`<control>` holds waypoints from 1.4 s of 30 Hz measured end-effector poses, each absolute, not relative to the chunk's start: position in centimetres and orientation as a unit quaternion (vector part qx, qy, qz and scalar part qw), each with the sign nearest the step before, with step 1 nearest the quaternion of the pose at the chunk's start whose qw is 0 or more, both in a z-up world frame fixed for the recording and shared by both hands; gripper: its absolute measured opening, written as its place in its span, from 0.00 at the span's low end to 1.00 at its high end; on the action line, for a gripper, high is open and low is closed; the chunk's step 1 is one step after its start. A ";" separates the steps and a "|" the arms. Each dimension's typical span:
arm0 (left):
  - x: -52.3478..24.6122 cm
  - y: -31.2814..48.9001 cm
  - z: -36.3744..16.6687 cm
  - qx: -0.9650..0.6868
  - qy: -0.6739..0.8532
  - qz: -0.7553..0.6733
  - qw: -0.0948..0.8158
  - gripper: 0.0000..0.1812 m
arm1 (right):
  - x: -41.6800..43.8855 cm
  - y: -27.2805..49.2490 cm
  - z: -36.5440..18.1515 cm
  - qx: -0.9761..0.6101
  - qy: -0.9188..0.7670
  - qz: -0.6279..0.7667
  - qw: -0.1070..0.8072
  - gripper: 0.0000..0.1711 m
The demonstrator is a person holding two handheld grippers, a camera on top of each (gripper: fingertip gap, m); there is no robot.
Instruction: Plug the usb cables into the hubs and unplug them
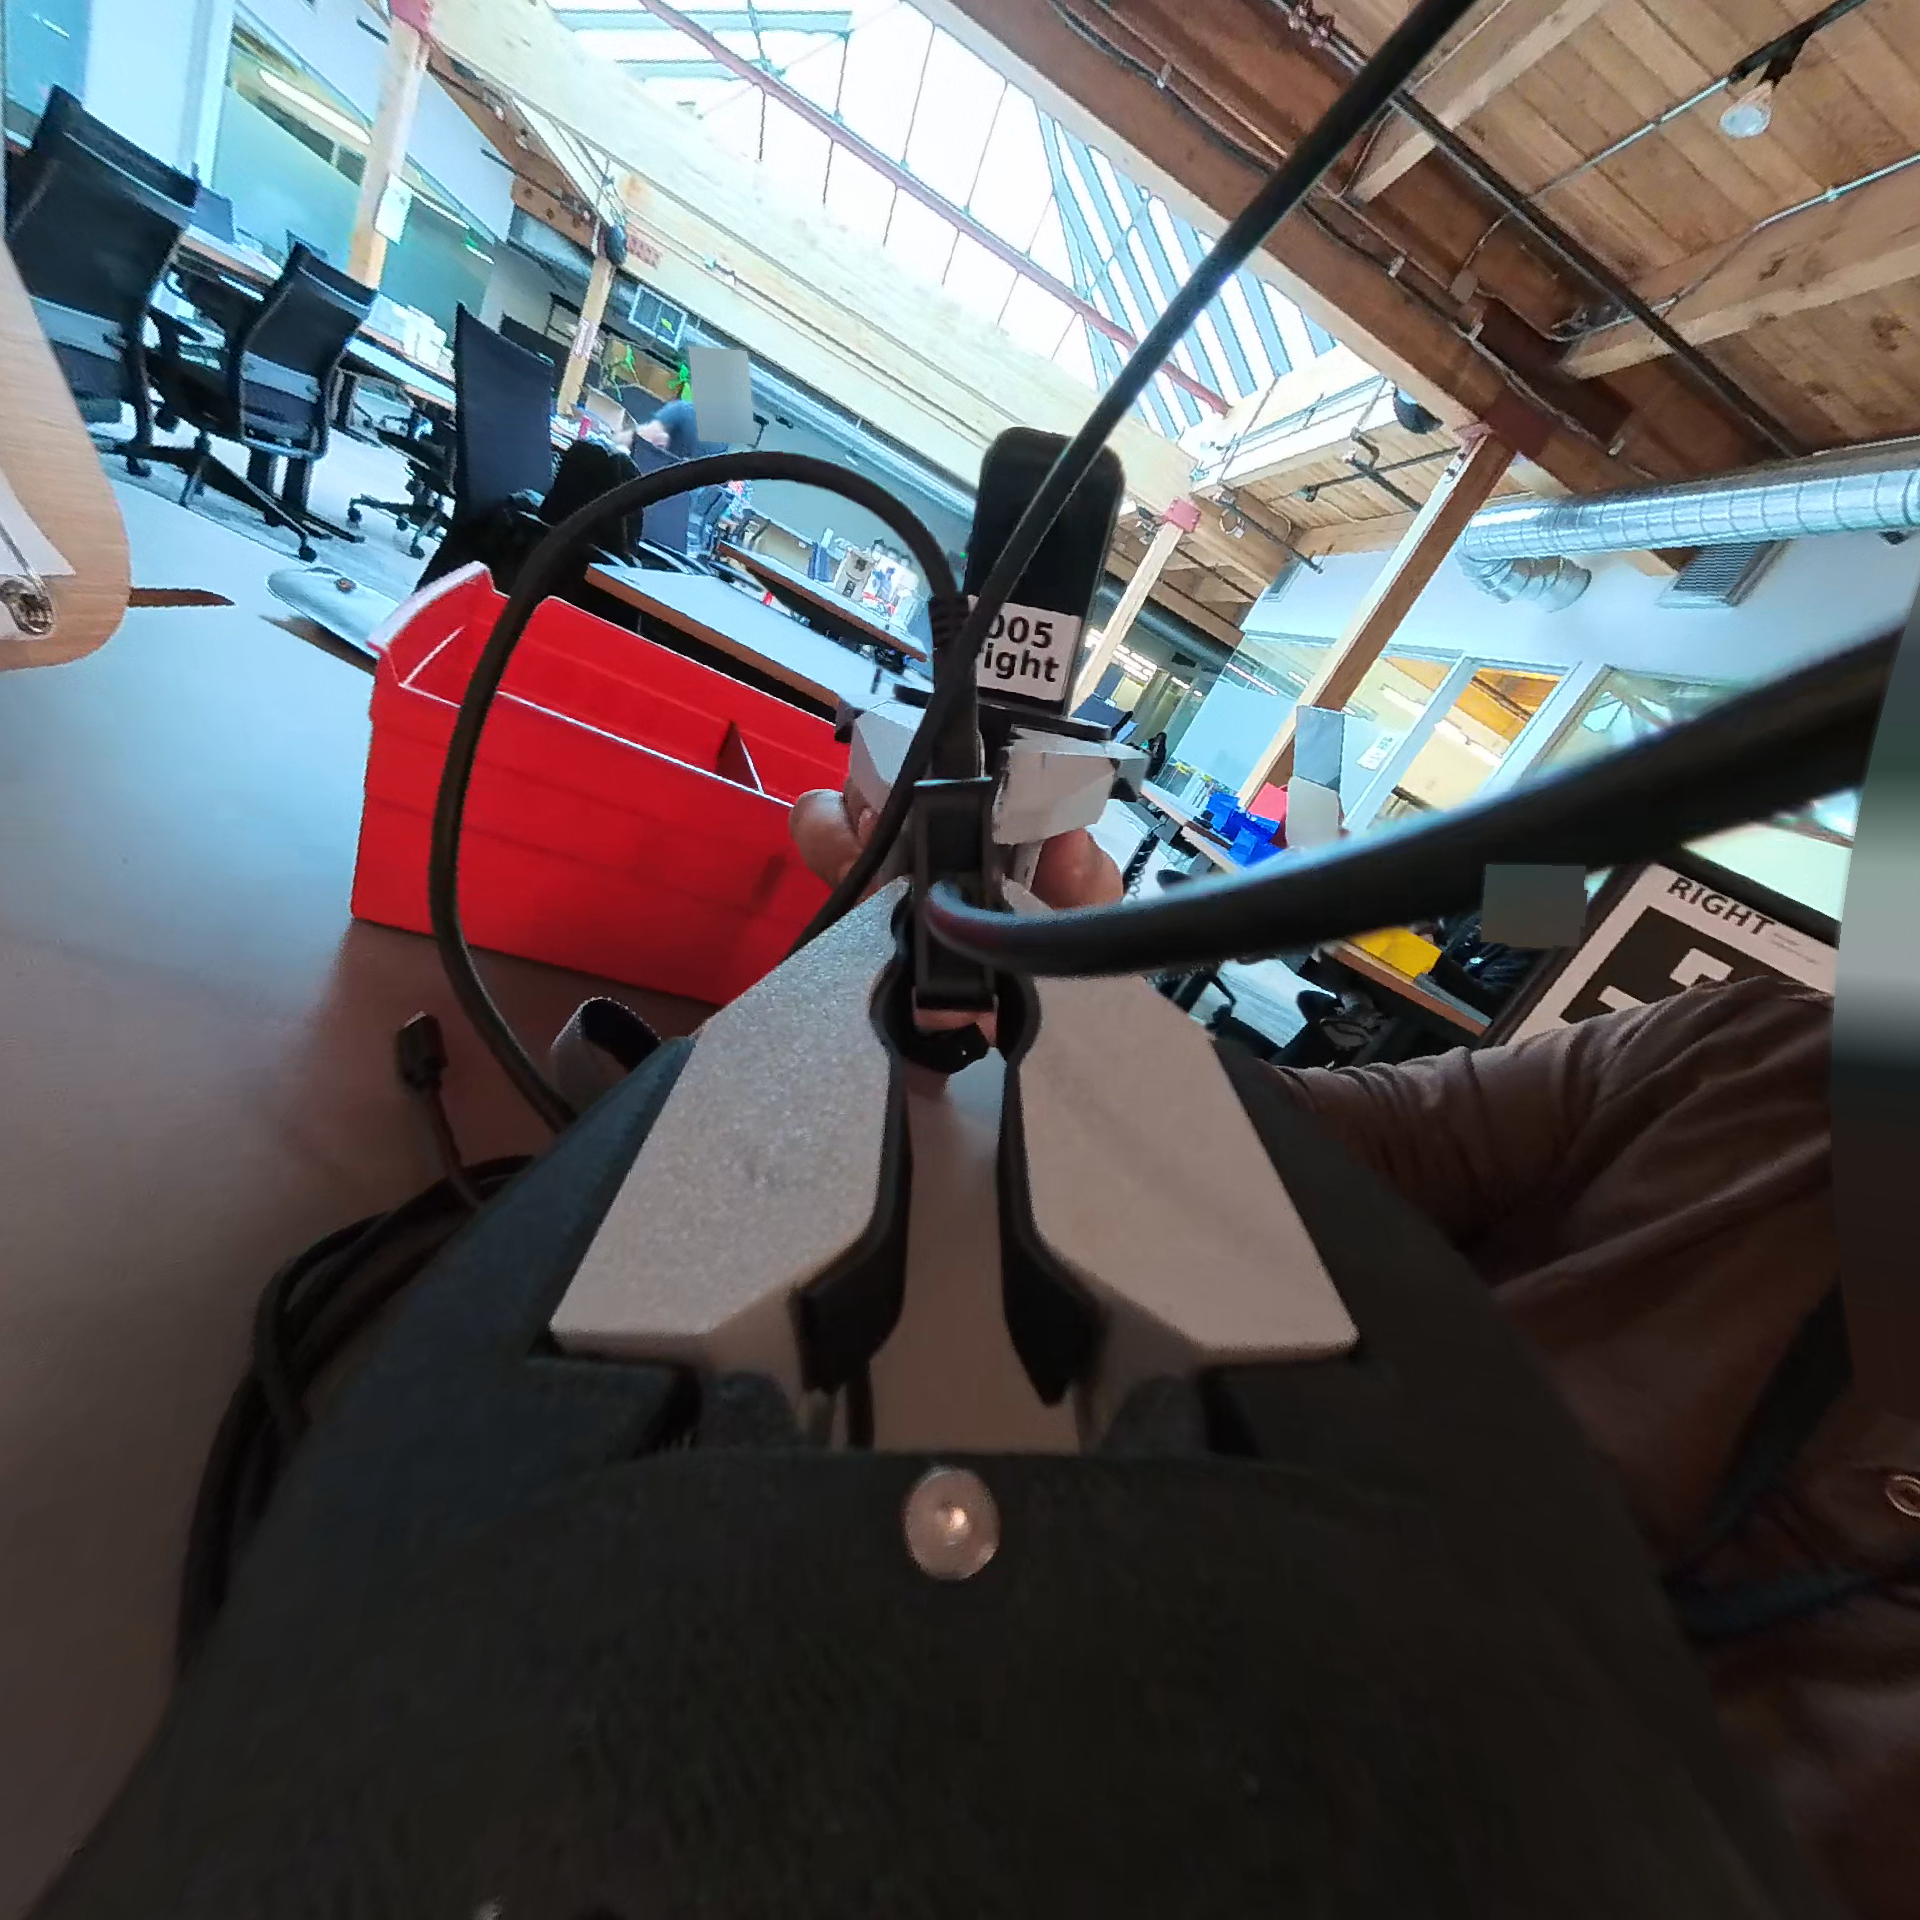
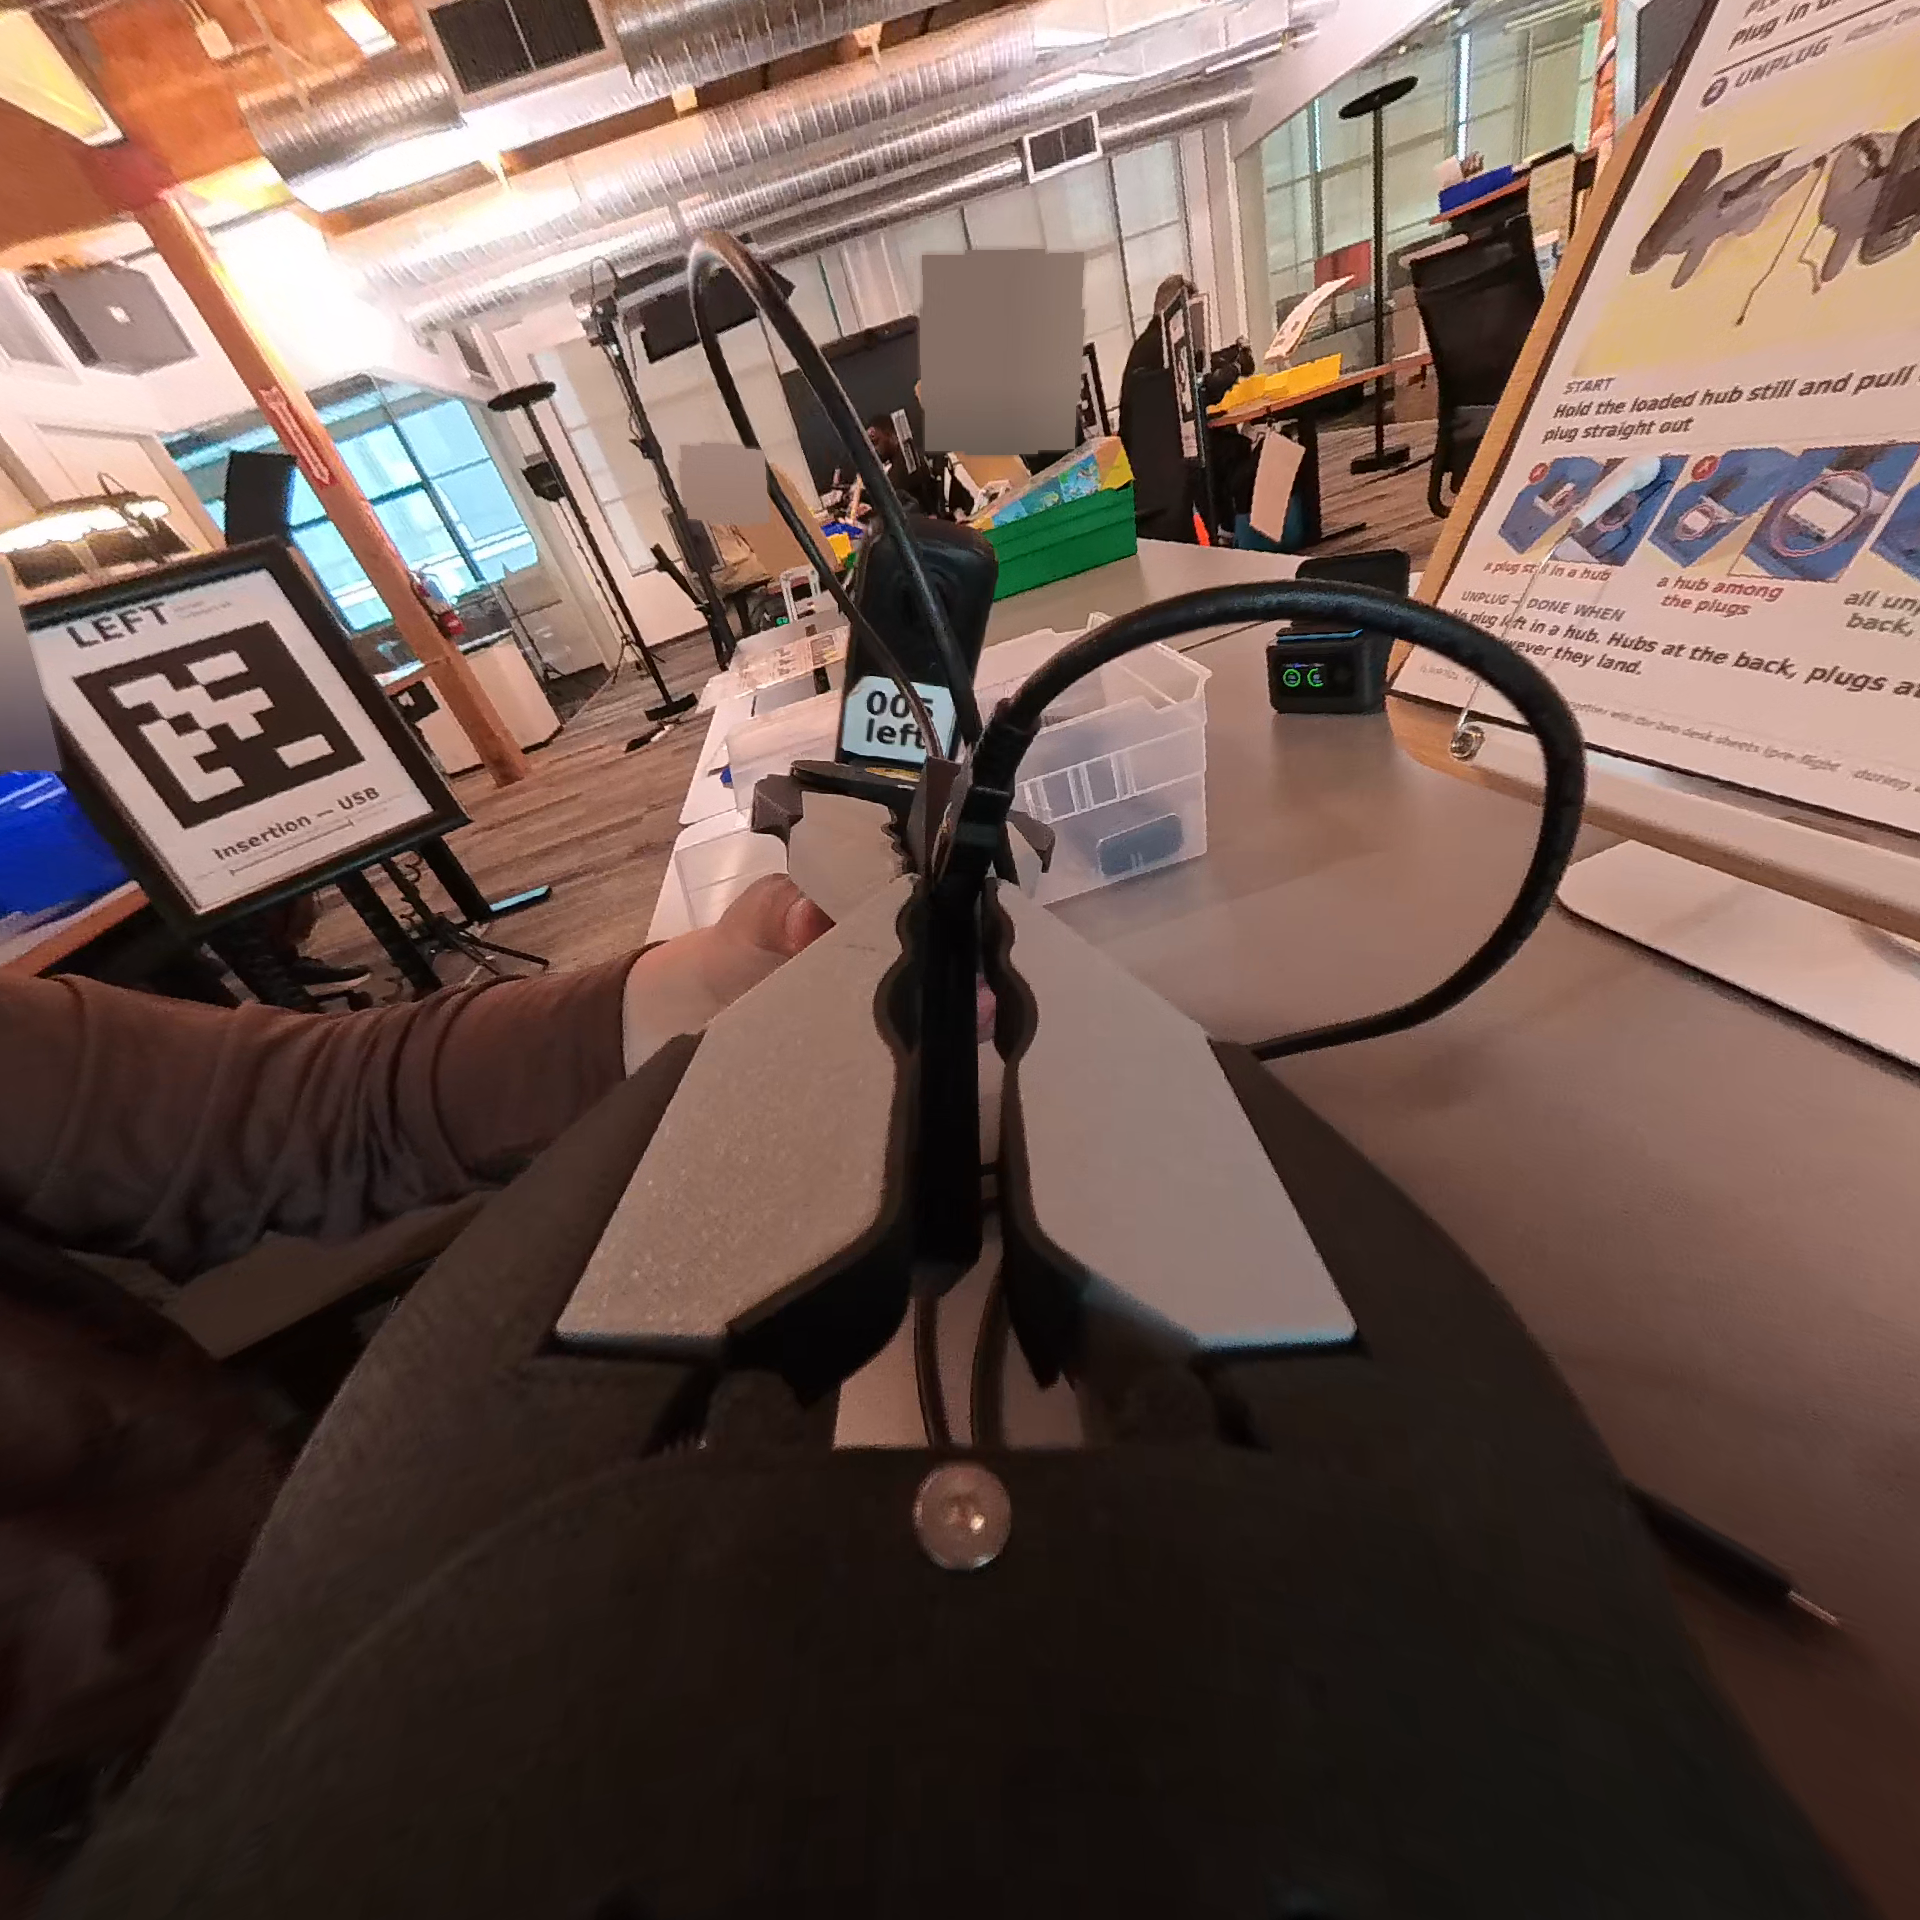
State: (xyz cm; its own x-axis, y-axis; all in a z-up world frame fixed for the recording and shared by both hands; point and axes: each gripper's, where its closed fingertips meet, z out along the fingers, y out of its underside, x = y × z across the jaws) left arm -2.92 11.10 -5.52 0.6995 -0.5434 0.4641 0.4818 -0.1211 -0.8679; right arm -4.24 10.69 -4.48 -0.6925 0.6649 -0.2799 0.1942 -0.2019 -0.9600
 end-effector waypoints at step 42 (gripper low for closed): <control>-2.2 10.1 -2.0 -0.571 0.031 -0.412 0.709 0.05 | -4.3 8.8 -1.0 -0.342 -0.482 0.779 0.209 0.02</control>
